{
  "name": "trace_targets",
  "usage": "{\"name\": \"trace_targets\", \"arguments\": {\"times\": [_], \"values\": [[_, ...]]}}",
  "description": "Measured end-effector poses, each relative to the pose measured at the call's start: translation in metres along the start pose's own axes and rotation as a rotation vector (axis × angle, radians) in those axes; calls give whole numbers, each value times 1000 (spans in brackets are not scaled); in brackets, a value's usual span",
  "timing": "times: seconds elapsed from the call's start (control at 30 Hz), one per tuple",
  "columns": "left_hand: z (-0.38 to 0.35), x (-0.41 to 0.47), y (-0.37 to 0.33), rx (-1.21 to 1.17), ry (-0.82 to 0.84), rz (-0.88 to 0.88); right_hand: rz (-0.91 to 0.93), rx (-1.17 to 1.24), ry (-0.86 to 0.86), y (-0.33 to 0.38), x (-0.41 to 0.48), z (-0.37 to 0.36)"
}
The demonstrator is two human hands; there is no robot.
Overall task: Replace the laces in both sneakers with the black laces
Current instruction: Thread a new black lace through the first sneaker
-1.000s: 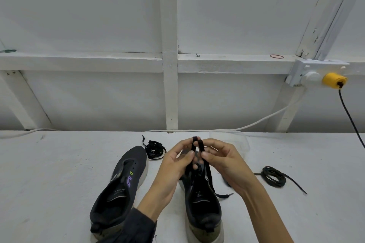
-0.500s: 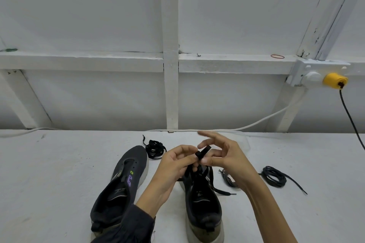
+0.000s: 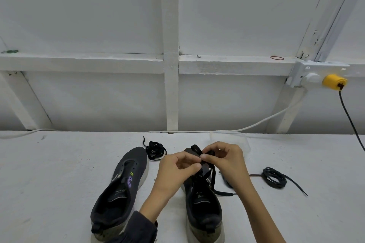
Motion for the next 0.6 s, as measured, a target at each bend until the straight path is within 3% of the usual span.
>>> {"name": "trace_targets", "arguments": {"times": [0.2, 0.43, 0.6], "values": [[-2, -2, -21, 204, 46, -233, -79, -6, 220, -10, -4, -8], [-5, -1, -23, 147, 96, -258, -253, 219, 494, -19, -24, -25], [-5, 4, -18, 66, 93, -231, -354, 538, 488, -24, -30, -37]]}}
Point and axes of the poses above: each hand's wrist, its own x-axis towards the middle knuckle, its own z-axis out of the back of the hand, y = z × x, the point moved 9 cm from there along x, towards the middle knuckle, and after that the axes turned 7 degrees about z, right-handed, at the moved point
